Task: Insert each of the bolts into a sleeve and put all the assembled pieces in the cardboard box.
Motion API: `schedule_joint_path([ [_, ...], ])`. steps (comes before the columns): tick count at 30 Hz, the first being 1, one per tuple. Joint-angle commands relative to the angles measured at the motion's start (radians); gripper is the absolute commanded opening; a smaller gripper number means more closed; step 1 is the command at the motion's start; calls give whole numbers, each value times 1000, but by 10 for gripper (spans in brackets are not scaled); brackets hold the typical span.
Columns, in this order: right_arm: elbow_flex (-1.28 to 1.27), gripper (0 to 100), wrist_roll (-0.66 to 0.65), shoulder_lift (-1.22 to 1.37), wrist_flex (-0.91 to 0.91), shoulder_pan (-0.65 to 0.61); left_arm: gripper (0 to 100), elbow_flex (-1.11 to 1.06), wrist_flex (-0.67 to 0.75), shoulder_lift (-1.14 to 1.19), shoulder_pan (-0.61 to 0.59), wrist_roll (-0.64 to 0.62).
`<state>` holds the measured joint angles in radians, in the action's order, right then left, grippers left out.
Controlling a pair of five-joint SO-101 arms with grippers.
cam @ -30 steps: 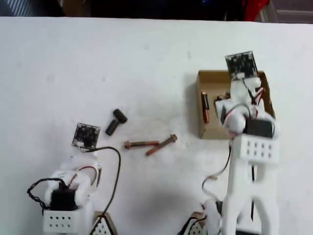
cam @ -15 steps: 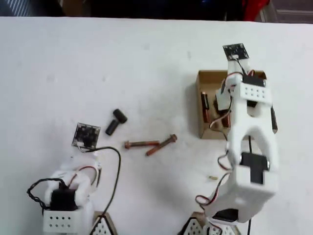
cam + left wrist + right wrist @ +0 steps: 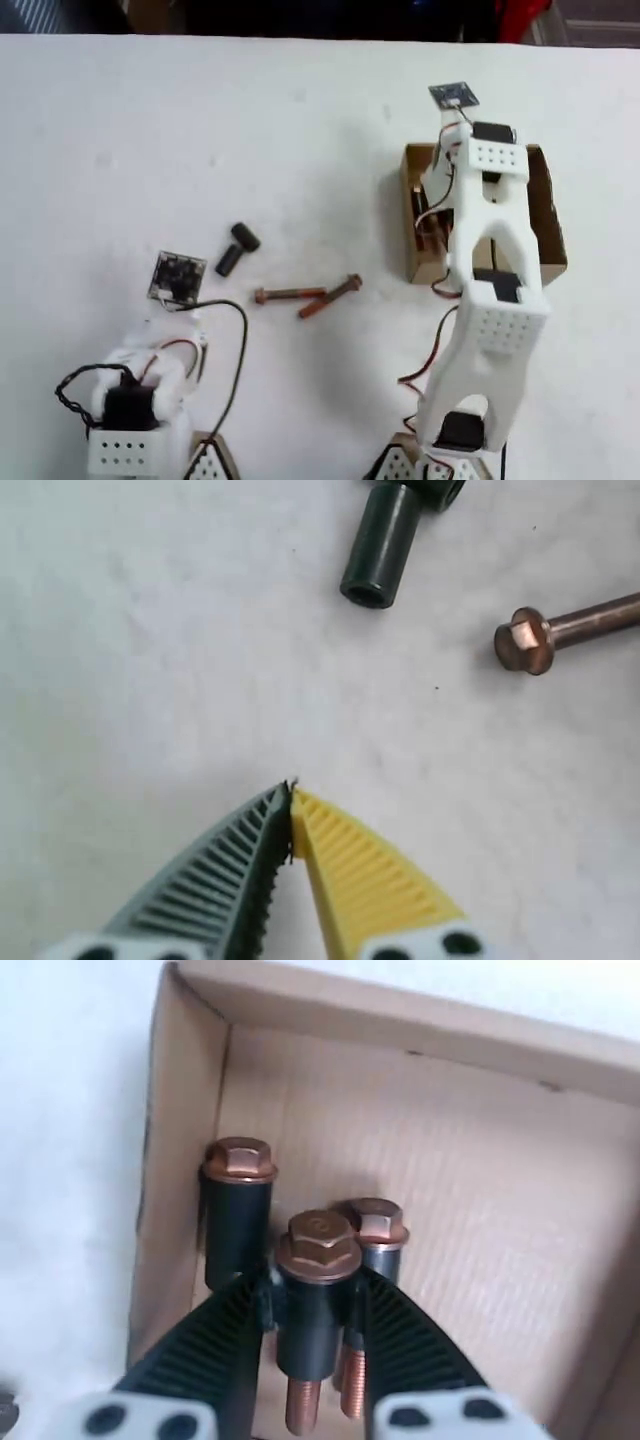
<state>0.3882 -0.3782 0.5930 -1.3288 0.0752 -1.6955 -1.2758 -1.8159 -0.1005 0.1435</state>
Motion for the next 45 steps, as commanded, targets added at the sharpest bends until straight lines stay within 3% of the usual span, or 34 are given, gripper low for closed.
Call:
schedule_joint_path([
  [1,103,22,-3,8,-39,-12,24,3,-6,-2,-1,8],
  [5,141,44,-2,25,-70,-12,24,3,-6,-2,-1,8],
  [11,157,196,-2,22,-82,-13,24,3,-6,-2,-1,8],
  [16,203,197,-2,21,-116,-15,24,3,-6,-2,-1,8],
  [24,563,197,-2,21,-429,-67,24,3,6,-2,-7,8],
  [27,637,197,-2,12,-441,-91,24,3,17,-2,-21,8],
  [33,629,197,5,-96,-443,-156,24,3,55,-2,-116,2],
  [38,568,197,89,-272,-441,-246,24,3,52,-2,-117,0],
  [45,345,197,97,-552,-440,-444,24,3,51,-2,-122,0],
])
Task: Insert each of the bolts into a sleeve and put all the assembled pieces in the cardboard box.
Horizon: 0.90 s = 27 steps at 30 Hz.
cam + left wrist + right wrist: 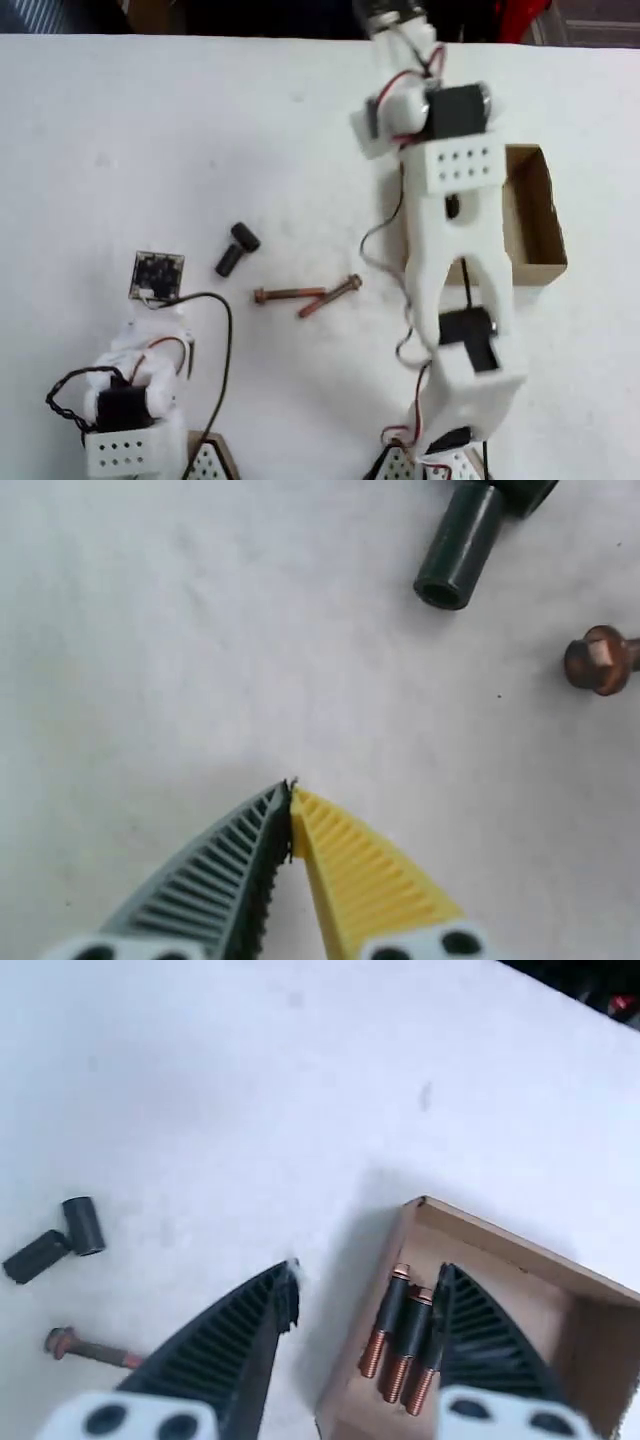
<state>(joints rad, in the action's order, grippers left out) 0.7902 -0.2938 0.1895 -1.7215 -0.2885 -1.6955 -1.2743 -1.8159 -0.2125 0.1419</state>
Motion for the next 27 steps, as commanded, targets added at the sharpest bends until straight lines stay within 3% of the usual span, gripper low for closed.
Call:
schedule_joint_path([
  [1,-91,197,12,-186,-47,-108,24,3,49,-2,-10,2],
  [12,-486,197,12,-380,-21,-315,24,3,49,-2,-124,8],
  [20,-772,197,12,-380,225,-364,24,3,28,-2,-168,9],
  [27,-870,197,11,-378,366,-377,24,3,29,-2,-168,9],
])
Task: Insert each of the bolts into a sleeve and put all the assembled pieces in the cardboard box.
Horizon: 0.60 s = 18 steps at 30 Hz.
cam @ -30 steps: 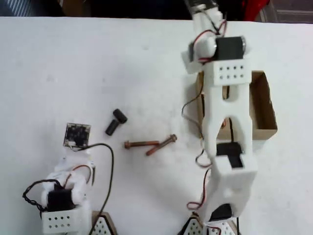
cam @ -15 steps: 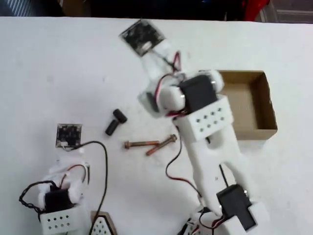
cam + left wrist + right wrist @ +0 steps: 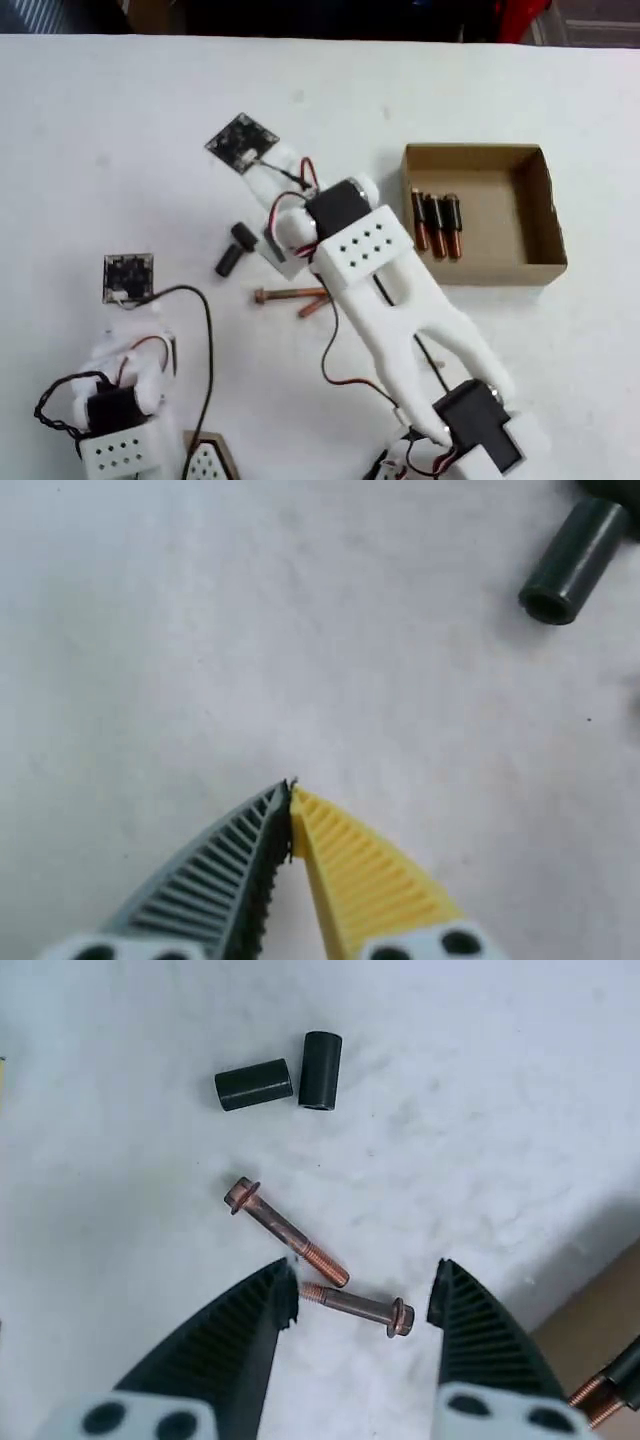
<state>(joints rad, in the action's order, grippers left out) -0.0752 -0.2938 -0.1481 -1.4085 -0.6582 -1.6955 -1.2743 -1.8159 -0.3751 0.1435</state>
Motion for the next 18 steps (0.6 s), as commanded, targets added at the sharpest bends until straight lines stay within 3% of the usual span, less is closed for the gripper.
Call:
schedule_joint_path([
  [1,-6,197,11,-35,65,-7,24,3,29,-2,-5,8],
  [8,138,197,12,143,48,-24,24,3,34,-2,-5,5],
  [18,580,197,12,512,-131,-51,24,3,35,-2,-5,3],
])
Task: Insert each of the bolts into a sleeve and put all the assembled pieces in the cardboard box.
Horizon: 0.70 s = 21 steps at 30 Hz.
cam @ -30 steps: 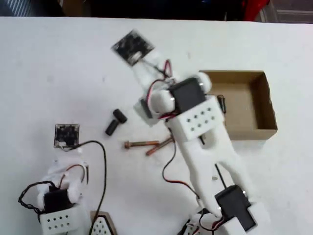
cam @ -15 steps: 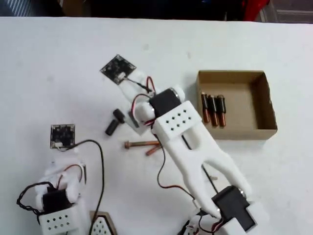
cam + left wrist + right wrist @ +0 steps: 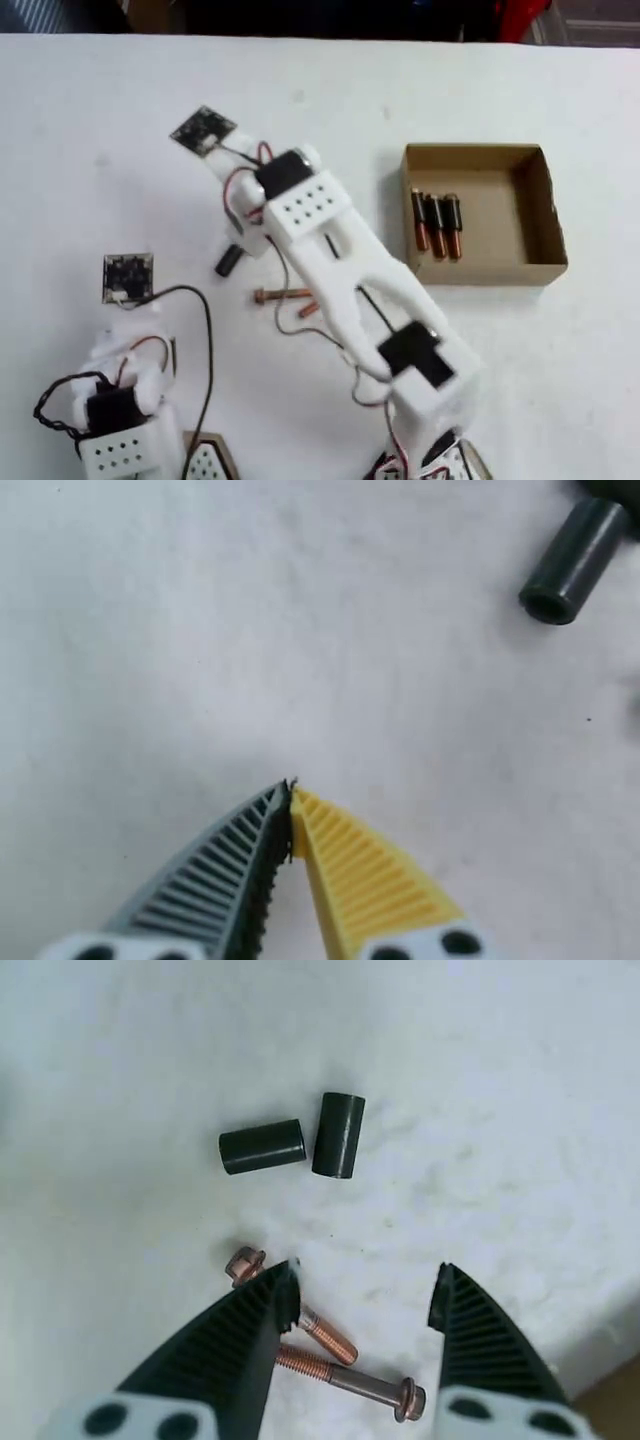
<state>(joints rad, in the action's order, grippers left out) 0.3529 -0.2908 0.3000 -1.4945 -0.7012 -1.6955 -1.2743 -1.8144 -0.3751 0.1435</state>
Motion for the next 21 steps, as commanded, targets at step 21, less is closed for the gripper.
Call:
schedule_joint_path([
  [21,914,197,3,757,-223,-2,24,3,35,-4,-5,5],
])
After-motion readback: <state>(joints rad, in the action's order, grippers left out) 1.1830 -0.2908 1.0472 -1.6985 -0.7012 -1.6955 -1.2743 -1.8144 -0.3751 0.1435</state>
